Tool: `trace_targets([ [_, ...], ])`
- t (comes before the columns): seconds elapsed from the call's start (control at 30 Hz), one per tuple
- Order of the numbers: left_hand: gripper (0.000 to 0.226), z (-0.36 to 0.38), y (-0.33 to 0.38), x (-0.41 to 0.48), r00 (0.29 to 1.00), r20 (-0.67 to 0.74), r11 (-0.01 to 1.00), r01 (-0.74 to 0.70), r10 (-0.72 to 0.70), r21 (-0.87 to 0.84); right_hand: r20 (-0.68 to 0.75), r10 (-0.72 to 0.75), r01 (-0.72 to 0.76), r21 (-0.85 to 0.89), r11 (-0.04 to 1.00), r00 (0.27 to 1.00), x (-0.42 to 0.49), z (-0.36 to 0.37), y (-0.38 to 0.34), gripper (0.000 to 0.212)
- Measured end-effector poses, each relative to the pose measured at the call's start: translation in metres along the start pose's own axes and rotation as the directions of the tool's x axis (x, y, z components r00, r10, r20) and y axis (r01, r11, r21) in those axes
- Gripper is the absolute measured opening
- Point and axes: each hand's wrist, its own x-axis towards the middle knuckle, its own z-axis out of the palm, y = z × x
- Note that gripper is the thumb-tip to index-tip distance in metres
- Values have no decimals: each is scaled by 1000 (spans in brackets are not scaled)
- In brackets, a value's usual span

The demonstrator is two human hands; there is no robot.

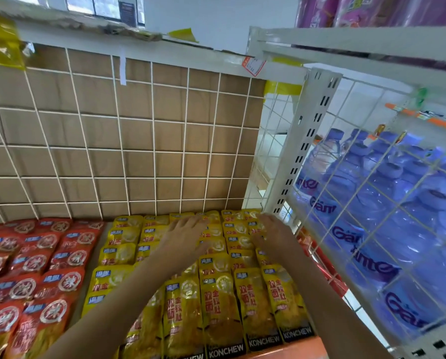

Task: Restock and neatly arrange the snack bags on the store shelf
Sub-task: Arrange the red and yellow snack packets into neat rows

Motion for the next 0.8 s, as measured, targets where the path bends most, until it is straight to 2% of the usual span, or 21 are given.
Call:
trace_targets([
  [0.17, 53, 12, 21, 52, 997, 70, 999, -39, 39, 8, 57, -8, 9, -11, 1000, 998, 32, 5, 4, 45],
  [0.3, 52, 28, 38, 82, 990, 125, 998, -64, 64, -9, 74, -19, 20, -11, 1000, 997, 48, 13, 12, 44],
  [0.53, 55, 46, 52, 107, 985, 122, 993, -119, 119, -8, 114, -48, 37, 95, 995, 992, 61, 23, 22, 41],
  [0.8, 49, 55, 47, 110, 987, 45, 988, -153, 152, 24, 85, -62, 52, 112, 992, 994, 63, 29, 24, 40],
])
